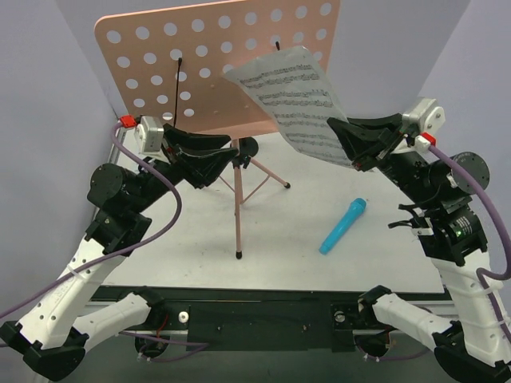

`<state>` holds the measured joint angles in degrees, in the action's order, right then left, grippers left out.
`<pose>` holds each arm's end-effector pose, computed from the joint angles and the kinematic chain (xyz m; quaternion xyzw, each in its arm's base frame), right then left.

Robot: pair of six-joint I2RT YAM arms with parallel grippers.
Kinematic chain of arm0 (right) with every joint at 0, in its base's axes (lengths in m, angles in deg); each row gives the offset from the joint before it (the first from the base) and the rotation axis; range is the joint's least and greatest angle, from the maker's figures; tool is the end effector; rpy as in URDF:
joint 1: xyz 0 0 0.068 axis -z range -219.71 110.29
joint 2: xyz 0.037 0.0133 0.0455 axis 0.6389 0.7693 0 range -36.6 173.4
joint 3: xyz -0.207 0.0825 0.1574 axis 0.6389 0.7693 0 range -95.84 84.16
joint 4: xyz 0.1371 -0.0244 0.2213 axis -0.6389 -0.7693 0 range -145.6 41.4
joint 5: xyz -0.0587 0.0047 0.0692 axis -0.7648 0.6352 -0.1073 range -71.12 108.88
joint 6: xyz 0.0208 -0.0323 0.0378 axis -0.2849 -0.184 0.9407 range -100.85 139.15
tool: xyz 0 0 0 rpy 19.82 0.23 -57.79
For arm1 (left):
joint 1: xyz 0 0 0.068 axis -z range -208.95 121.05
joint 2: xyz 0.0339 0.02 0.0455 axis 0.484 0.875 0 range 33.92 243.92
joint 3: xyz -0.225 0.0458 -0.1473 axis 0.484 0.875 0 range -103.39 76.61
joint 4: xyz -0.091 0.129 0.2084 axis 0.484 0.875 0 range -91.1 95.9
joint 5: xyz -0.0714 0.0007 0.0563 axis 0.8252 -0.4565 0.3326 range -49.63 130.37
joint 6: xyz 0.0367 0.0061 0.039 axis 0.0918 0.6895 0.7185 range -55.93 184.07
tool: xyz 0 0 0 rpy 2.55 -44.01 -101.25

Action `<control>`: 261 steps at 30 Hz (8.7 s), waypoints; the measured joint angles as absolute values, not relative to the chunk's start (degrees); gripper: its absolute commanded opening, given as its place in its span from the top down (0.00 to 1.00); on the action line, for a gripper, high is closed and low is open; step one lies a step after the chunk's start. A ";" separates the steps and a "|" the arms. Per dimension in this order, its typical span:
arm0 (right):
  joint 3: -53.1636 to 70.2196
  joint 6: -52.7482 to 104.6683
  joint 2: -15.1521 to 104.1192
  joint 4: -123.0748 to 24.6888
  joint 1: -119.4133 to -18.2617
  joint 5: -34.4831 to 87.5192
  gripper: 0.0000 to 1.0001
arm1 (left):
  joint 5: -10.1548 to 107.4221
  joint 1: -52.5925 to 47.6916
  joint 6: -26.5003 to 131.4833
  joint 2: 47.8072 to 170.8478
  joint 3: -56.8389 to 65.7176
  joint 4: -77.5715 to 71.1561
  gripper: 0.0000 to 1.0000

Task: Set up the instrument practice props

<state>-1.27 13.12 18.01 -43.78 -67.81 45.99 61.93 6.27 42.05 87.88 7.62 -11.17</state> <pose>0.1094 0.0767 0.5673 -0.3296 0.3633 0.2707 0.8283 0.1417 -0.1160 0.4939 0.2174 0.5055 -0.4852 0.6796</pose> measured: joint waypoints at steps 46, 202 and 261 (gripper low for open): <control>4.57 34.54 7.13 -28.54 -67.81 59.45 1.00 | 79.64 7.28 25.77 89.89 12.58 -36.44 0.26; 8.74 15.48 34.93 -11.43 -76.55 22.30 1.00 | 65.28 -3.93 51.58 110.69 -36.62 12.74 1.00; 10.41 16.25 33.22 -11.17 -76.55 22.76 0.89 | 71.14 1.77 54.05 124.73 -49.69 11.61 0.74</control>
<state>10.41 16.25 33.22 -11.17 -76.55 22.76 71.14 1.77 54.05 124.73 -49.69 11.61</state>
